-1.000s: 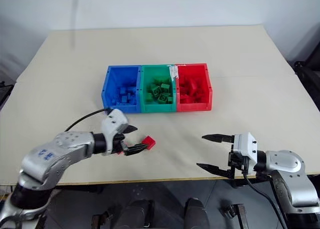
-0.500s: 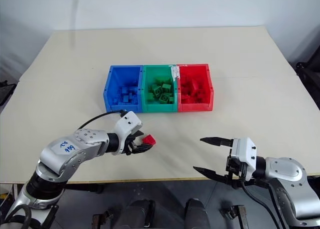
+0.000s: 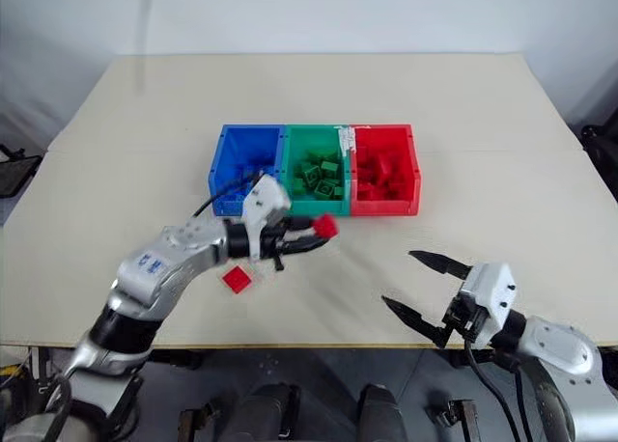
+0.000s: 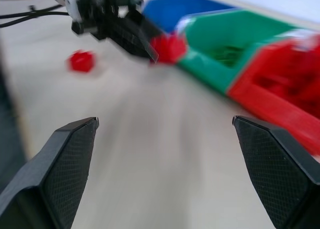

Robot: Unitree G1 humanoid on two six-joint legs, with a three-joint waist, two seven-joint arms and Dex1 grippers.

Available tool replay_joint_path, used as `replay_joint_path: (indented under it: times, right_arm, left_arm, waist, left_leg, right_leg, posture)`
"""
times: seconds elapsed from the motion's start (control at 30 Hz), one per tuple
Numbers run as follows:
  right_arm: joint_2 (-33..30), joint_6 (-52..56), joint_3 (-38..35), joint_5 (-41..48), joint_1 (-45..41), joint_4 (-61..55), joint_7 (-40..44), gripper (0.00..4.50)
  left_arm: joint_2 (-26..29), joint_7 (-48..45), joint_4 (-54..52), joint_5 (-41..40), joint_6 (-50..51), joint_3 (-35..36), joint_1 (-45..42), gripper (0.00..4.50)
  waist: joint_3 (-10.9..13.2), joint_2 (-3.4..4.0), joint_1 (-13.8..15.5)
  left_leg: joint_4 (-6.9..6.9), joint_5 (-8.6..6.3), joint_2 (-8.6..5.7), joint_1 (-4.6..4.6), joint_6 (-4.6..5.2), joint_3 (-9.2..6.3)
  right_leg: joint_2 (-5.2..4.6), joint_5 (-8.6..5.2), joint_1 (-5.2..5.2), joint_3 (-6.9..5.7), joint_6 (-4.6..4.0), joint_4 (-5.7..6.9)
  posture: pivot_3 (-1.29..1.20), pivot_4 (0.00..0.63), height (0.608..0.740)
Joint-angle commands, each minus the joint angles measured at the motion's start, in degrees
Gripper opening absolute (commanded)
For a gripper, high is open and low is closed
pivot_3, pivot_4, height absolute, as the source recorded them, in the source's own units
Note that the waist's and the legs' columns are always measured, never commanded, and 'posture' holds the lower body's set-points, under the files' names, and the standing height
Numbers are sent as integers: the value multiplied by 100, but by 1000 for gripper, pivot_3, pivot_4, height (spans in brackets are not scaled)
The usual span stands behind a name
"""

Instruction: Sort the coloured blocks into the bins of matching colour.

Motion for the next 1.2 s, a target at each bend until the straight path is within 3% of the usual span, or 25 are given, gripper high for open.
replay_joint_path:
  times: [0.03,0.27,0.47,0.5,0.57,0.7,0.77,1.07,1.17,1.2]
  right_arm:
    - [311,33,-313,15,183,-482,-713,4500]
    - [1034,52,-665,-180,684,-1088,-1943,4500]
    - [1217,-13,-557,-428,957,-1285,-2223,4500]
    - [1226,-17,-548,-444,958,-1289,-2235,4500]
    - [1239,-31,-486,-499,928,-1270,-2245,4500]
    - [1097,-68,-149,-573,620,-1063,-2016,4500]
    - [1006,-74,-61,-545,422,-925,-1900,4500]
    - [244,-243,520,-193,-681,23,-337,4500]
    - [8,-317,716,-97,-1104,432,290,4500]
    - [-156,-309,880,-58,-1392,640,708,4500]
  left_arm:
    - [-596,-245,1409,645,-1764,-189,-751,1505]
    - [-1687,302,4876,1537,-3574,-16,-2392,1505]
    - [-1985,580,6314,1699,-4211,378,-3033,1505]
    - [-2007,548,6421,1713,-4259,423,-3072,2236]
    - [-2031,376,6501,1707,-4352,506,-3099,2778]
    - [-1769,-371,5935,1554,-4416,633,-2731,4054]
    - [-1538,-610,5428,1518,-4457,673,-2393,4464]
    - [176,-2102,1642,316,-3411,1237,283,4464]
    - [797,-2349,921,45,-3596,1681,1403,4464]
    - [1078,-2197,558,-63,-3338,2114,2069,4464]
  waist:
    - [0,-1,23]
    - [2,-8,20]
    - [2,-8,47]
    - [2,-8,50]
    - [2,-8,54]
    - [2,-8,6]
    - [2,-8,-38]
    - [1,-7,-297]
    - [0,-5,-315]
    - [0,-5,-308]
  left_leg:
    - [3,0,-1,-1,1,2]
    - [-3,-1,-5,-8,11,51]
    - [-26,-1,-4,-14,14,46]
    - [-25,-2,-6,-17,16,45]
    - [-25,-5,-8,-20,21,41]
    - [-17,-6,-8,-30,23,36]
    - [-13,-6,-6,-30,23,35]
    - [-1,-3,4,-10,18,-3]
    - [-11,-4,9,3,17,-1]
    - [-11,-4,13,3,17,-3]
  right_leg:
    - [0,1,0,0,1,-1]
    - [0,4,-7,3,8,7]
    - [4,1,-16,-3,11,11]
    - [4,1,-16,-5,11,9]
    - [3,1,-16,-7,11,9]
    - [3,1,-19,-15,11,7]
    - [4,1,-18,-16,11,9]
    - [4,3,-9,1,13,23]
    - [3,3,-5,10,12,19]
    - [2,2,-5,9,12,20]
  posture:
    - [0,150,740]
    - [0,150,740]
    - [0,150,740]
    - [0,150,740]
    - [0,150,740]
    - [0,150,740]
    - [0,150,740]
    - [0,150,740]
    - [0,150,740]
    - [0,150,740]
